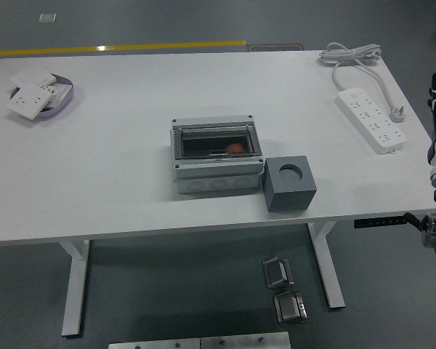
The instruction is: Pick up the cylinder from the cube,place it in the box,flap close box
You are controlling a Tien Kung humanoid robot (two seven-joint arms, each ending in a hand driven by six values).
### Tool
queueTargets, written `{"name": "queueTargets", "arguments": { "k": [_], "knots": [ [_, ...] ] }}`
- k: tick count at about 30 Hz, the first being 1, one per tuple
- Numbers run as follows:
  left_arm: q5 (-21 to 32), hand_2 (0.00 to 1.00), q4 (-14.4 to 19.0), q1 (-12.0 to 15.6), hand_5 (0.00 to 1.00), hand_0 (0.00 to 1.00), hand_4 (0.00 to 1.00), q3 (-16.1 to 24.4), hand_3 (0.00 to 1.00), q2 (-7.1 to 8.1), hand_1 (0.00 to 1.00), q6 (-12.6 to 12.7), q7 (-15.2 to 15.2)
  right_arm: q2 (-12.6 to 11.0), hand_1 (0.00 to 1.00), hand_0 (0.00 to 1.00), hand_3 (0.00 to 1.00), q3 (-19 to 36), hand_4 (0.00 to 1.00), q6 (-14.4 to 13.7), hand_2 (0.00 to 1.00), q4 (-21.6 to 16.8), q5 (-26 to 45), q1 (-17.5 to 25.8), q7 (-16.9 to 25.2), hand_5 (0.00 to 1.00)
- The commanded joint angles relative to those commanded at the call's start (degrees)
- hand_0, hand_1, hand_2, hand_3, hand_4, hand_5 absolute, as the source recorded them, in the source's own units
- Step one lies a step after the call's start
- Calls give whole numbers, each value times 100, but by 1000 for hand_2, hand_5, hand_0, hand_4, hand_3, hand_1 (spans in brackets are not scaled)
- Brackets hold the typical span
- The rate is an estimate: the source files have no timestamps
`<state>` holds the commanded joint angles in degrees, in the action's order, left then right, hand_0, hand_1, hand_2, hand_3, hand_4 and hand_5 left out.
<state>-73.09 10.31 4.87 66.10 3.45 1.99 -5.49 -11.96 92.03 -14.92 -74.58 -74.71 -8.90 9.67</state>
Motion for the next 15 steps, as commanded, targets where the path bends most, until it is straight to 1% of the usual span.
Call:
{"name": "queueTargets", "arguments": {
  "k": [15],
  "knots": [
    [-10,576,0,-12,302,597,674,10,612,14,623,-11,-2,27,998,998,998,19,998,101,998,9,22,-9,-8,998]
  ]
}}
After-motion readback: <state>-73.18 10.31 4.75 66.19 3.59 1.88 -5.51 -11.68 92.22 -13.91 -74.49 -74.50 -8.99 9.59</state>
